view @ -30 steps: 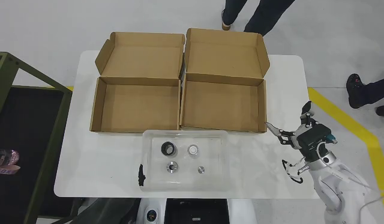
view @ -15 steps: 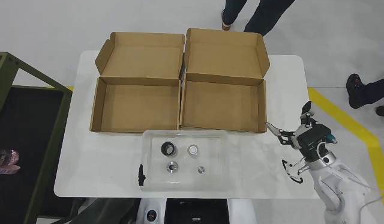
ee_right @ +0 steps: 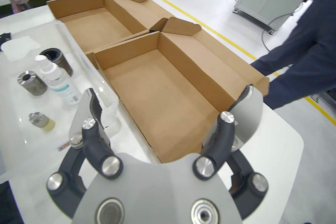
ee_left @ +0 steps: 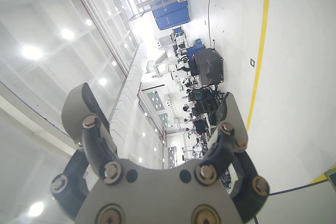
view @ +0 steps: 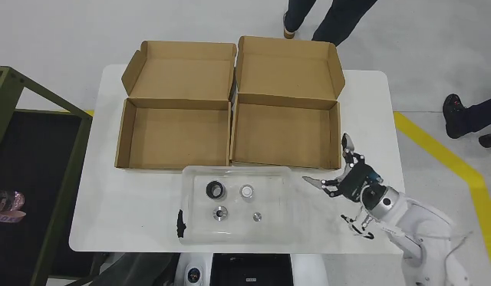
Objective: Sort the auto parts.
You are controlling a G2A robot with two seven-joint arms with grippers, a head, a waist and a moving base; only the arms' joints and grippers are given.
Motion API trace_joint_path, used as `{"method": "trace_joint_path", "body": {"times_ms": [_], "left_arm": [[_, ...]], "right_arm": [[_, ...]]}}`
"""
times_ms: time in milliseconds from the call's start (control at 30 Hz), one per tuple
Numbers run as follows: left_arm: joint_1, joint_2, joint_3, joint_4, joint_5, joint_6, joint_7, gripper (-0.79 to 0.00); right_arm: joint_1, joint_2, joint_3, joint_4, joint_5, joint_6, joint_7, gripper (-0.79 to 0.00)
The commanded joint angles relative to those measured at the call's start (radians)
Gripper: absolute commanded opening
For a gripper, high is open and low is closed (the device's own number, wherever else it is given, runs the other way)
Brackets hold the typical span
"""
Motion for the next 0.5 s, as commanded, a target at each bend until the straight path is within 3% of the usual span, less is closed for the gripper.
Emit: {"method": "trace_joint_path", "body": {"times_ms": [0, 467], "left_arm": [[0.000, 0.000, 0.000, 0.000, 0.000, 0.000, 0.000, 0.000], [0.000, 0.000, 0.000, 0.000, 0.000, 0.000, 0.000, 0.000]], "right_arm": [[0.013, 0.002, -0.031, -0.012, -0.015, -0.021, 0.026, 0.000], [0.120, 0.011, -0.278, -0.014, -0.074, -0.133, 0.183, 0.000]]}}
